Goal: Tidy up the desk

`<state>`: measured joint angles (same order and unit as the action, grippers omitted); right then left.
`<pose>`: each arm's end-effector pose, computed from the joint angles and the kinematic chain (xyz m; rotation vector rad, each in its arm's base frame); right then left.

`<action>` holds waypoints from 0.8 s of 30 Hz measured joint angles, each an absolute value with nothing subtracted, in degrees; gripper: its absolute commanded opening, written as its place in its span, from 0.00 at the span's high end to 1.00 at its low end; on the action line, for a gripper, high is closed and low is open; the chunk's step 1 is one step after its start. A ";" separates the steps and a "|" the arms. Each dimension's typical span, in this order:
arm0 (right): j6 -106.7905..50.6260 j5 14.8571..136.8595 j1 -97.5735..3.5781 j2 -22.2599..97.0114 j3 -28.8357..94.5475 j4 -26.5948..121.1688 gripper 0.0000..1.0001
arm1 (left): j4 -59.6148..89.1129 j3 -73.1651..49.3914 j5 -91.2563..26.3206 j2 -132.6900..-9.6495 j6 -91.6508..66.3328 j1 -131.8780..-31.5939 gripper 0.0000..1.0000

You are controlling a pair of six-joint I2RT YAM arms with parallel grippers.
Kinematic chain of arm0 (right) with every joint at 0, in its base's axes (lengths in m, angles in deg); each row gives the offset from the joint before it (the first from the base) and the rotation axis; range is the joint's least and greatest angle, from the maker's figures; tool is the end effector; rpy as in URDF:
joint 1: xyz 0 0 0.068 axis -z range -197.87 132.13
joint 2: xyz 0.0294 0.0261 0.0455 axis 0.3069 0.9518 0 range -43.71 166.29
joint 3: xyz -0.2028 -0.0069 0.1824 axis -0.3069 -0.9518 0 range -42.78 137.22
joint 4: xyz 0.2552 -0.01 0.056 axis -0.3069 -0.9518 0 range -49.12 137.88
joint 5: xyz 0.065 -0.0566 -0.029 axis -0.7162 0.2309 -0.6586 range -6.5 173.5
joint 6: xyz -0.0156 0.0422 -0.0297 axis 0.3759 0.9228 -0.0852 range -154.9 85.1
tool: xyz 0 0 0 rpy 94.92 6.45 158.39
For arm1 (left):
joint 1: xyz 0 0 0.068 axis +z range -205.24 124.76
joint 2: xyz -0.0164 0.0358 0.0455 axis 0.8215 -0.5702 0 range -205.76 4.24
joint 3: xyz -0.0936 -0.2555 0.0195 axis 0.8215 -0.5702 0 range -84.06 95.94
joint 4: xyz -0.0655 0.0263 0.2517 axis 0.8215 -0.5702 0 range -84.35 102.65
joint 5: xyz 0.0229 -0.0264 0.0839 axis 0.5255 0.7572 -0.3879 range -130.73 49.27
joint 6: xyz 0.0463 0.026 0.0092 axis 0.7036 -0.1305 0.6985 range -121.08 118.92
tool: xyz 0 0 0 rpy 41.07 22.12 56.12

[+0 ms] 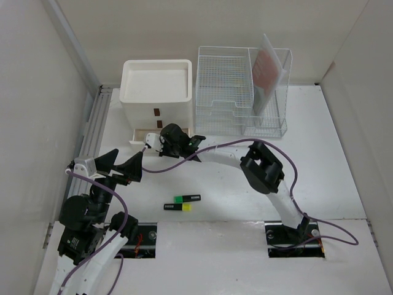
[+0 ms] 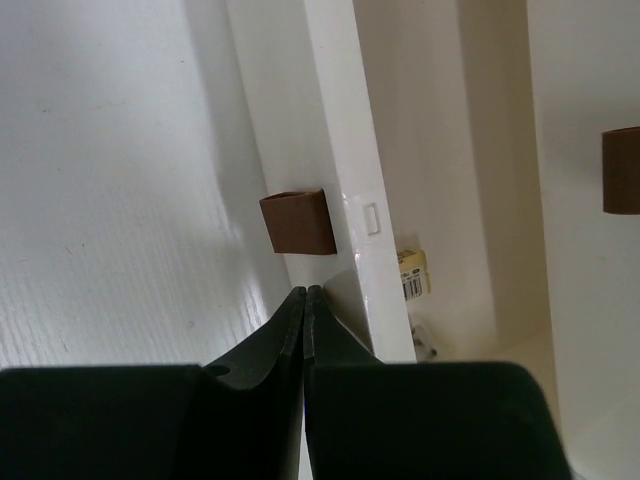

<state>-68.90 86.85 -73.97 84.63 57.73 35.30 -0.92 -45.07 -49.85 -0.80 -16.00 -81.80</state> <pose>0.2873 0.4236 0.1883 -1.5904 1.6312 0.1363 0.0286 -0.0079 0.3613 -0.0156 1.2368 -0.5344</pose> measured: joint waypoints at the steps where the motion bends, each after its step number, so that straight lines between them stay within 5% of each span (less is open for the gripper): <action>1: -68.90 87.03 -74.01 84.74 57.73 35.35 0.96 | -0.92 -45.07 -49.85 -0.80 -16.00 -81.80 0.00; 24: -68.52 91.20 -74.97 88.32 62.80 35.78 0.96 | -0.92 -45.07 -49.85 -0.80 -16.00 -81.80 0.00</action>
<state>-68.52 91.20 -74.97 88.32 62.80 35.78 -0.92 -45.07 -49.85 -0.80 -16.00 -81.80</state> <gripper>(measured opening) 0.041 0.997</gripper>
